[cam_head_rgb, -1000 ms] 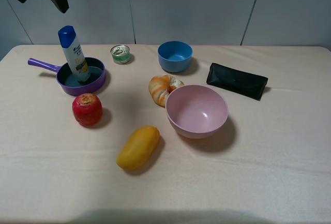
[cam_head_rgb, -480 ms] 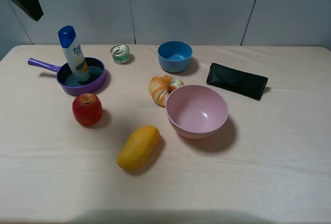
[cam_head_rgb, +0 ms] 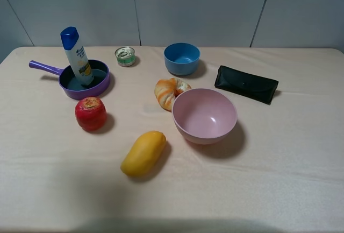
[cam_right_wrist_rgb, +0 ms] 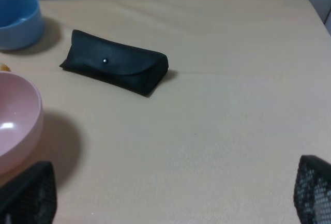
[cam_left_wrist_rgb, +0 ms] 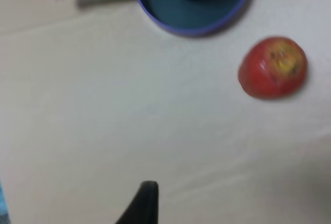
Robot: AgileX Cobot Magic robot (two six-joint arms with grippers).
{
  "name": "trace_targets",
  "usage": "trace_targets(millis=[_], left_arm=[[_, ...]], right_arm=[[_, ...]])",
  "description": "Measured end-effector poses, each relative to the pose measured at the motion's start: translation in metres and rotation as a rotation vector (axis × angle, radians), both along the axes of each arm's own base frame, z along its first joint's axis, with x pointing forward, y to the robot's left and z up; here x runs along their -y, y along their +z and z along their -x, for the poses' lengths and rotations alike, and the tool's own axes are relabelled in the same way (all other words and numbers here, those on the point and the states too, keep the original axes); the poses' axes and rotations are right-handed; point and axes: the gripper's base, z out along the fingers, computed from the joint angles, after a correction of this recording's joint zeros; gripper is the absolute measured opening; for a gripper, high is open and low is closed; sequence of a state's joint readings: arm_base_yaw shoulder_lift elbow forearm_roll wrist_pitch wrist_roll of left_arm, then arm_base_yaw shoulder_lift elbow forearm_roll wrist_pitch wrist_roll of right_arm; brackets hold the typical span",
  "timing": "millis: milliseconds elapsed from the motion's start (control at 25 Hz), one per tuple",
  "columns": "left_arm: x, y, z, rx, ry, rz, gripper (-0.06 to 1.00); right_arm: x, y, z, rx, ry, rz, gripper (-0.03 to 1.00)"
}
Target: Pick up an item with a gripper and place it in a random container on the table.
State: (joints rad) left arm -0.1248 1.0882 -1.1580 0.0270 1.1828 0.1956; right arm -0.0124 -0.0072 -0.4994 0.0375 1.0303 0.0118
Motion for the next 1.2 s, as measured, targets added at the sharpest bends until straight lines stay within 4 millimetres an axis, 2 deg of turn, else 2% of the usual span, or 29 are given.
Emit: trace_targets(millis=[400,640,880,1200], left_arm=[[-0.012,-0.017,0.116,0.208,-0.009,0.059,0.96],[-0.017,-0.031,0.162,0.348,-0.013,0.082,0.96],[-0.02,-0.053,0.193,0.462,0.028,0.086,0.96],[-0.019,-0.085,0.201,0.566,0.089,0.114,0.96]], right_arm=[[0.0,0.0,0.0,0.0,0.0,0.0,0.69],[0.0,0.0,0.0,0.0,0.0,0.0,0.69],[0.0,0.0,0.0,0.0,0.0,0.0,0.69],[0.0,0.0,0.0,0.0,0.0,0.0,0.69]])
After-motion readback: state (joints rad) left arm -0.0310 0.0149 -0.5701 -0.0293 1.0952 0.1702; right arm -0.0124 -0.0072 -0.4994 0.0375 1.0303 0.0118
